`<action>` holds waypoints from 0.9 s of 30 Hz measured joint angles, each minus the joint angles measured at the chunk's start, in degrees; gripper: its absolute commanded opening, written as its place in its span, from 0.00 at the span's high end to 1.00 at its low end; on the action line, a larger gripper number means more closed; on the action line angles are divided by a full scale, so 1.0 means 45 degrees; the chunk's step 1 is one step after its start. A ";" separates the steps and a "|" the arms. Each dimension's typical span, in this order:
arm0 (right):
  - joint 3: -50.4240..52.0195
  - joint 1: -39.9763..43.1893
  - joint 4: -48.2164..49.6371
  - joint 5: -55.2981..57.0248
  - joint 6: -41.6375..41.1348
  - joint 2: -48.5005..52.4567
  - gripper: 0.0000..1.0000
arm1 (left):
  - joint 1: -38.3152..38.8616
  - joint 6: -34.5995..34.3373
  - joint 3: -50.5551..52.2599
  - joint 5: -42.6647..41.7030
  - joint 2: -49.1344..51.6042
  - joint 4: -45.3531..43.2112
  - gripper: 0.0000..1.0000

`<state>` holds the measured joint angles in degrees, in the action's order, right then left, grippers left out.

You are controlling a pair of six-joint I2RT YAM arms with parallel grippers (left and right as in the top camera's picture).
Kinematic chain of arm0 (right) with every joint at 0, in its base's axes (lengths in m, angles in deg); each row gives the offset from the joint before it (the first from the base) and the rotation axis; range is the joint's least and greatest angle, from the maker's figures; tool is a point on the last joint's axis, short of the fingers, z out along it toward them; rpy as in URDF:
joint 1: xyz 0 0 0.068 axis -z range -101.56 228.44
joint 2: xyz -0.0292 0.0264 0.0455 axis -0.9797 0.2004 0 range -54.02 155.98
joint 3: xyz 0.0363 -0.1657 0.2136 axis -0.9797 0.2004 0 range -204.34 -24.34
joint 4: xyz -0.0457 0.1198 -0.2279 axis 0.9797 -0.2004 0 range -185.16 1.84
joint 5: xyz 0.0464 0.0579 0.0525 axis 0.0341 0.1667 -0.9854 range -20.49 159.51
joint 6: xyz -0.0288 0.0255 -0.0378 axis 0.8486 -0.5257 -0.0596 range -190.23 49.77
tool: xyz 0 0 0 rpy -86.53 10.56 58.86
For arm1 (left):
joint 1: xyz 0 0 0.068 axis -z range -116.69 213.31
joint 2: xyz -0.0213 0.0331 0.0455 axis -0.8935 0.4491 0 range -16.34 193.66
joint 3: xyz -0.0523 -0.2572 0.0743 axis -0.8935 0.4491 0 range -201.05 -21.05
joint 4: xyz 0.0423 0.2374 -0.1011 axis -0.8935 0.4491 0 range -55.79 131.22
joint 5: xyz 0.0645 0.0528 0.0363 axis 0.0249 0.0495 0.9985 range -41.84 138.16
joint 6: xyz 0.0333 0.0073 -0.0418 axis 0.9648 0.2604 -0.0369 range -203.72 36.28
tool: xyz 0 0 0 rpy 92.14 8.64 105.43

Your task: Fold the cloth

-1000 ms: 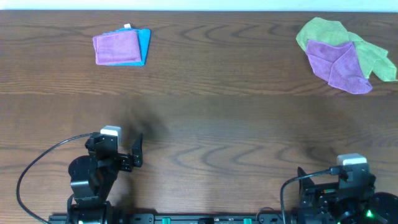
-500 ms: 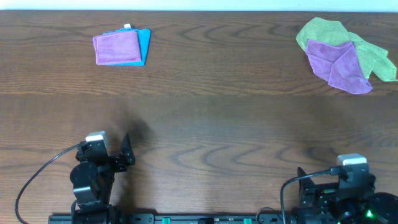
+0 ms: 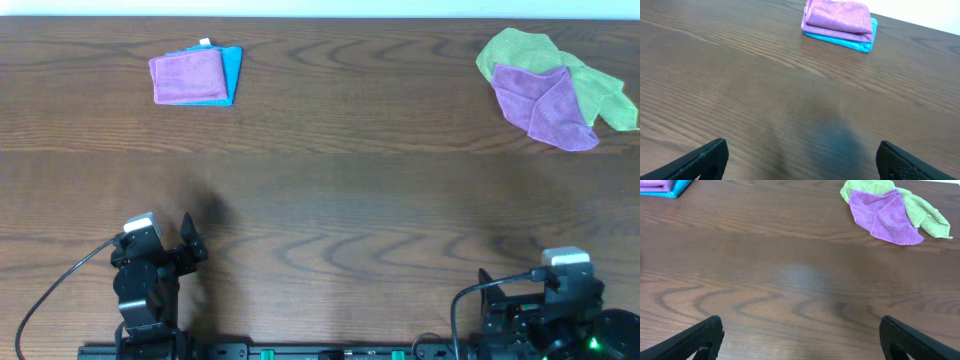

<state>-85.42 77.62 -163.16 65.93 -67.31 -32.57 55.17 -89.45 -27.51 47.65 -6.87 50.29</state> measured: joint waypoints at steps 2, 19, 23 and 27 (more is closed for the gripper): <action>0.0000 0.0000 0.0000 0.0000 0.0000 0.0005 0.01 | 0.0000 0.0102 0.0000 0.0083 0.0000 -0.0005 0.05; 0.0000 0.0000 0.0000 0.0005 0.0000 0.0005 0.01 | 0.0000 0.0335 0.0000 0.0175 0.0000 -0.0005 0.05; 0.0000 0.0000 0.0000 0.0000 0.0000 0.0005 0.01 | 0.0000 0.0335 0.0000 0.0175 0.0000 -0.0005 0.05; 0.0000 0.0000 0.0000 0.0000 0.0000 0.0005 0.01 | 0.0000 0.0335 0.0000 0.0175 0.0000 -0.0005 0.05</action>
<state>-85.42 77.62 -163.16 65.93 -67.31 -32.55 55.17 -87.95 -27.51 48.44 -6.87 50.27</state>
